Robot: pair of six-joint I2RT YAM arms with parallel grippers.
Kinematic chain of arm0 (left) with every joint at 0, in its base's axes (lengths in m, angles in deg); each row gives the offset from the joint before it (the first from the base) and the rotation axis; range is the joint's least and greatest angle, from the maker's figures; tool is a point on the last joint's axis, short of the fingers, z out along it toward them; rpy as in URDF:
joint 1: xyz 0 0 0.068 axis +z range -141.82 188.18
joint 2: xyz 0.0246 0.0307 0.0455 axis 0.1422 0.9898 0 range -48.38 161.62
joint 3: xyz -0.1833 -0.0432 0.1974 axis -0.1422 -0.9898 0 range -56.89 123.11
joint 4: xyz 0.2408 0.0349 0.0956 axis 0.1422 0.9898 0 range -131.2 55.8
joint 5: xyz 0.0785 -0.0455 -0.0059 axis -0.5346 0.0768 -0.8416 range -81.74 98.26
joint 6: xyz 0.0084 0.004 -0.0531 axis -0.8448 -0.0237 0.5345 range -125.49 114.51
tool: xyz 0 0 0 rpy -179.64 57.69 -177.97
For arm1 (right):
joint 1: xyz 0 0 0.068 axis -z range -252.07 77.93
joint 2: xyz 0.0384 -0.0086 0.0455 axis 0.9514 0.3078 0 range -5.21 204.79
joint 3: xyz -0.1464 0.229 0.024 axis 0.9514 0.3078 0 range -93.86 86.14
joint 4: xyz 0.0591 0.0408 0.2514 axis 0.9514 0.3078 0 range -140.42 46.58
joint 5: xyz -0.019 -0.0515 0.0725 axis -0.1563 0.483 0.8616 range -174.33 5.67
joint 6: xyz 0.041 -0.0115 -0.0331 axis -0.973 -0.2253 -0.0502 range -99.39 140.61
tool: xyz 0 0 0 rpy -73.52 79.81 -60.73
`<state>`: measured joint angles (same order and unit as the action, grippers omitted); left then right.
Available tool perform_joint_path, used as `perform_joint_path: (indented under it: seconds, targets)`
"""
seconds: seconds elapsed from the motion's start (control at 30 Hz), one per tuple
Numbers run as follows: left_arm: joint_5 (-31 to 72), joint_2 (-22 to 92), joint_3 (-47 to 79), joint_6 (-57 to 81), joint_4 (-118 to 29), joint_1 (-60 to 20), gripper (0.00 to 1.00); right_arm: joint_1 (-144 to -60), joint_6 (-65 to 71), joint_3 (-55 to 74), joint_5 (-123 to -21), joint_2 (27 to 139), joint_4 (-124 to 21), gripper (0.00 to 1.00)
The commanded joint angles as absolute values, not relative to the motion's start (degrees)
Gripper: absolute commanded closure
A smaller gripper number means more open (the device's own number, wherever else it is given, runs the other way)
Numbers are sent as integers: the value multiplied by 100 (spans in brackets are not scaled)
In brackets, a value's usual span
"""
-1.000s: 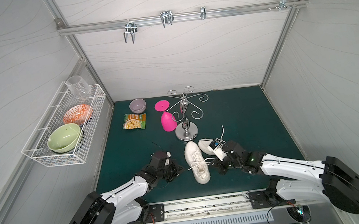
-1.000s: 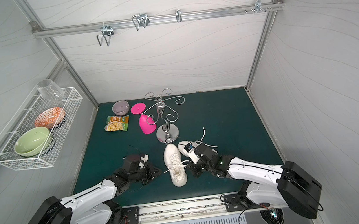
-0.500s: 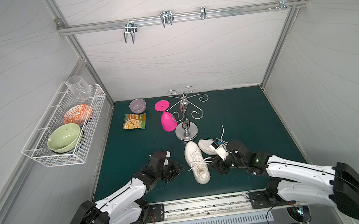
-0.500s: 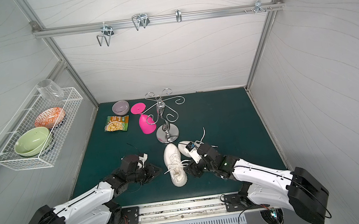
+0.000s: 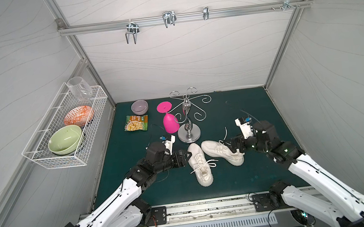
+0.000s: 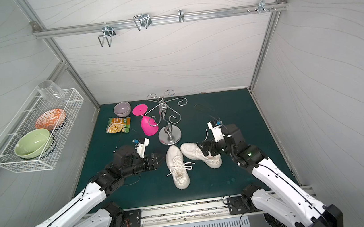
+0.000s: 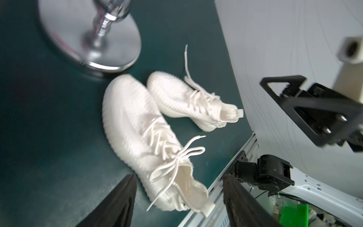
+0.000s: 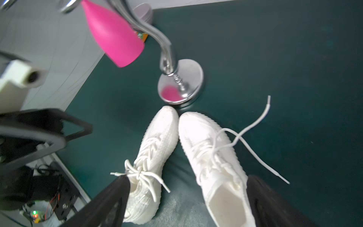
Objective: Tie the shoes
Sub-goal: Tie the shoelace on the shoe, then move the shoe to the center of the board, then cross the shoelace with the shoelace.
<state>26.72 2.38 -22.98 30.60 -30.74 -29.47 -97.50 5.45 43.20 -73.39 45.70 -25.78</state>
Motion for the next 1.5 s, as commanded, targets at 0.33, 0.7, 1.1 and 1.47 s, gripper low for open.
perform_joint_path:
  seconds: [0.33,0.7,1.1,1.47]
  targets:
    - [1688,1988,-1465,3029,-4010,-4582,27,-8455,44,5168,-4748,6073,-2766,1]
    - [1625,2264,-1488,3157,-4060,-4596,26,-10377,-457,5659,-3875,6035,-3326,5]
    - [1573,2046,-1693,2929,-4197,-4601,26,-10137,-1123,4959,-7038,4625,-1972,8]
    - [1355,1830,-1907,2883,-4199,-4597,26,-10159,-1401,4745,-8902,6030,-2897,32]
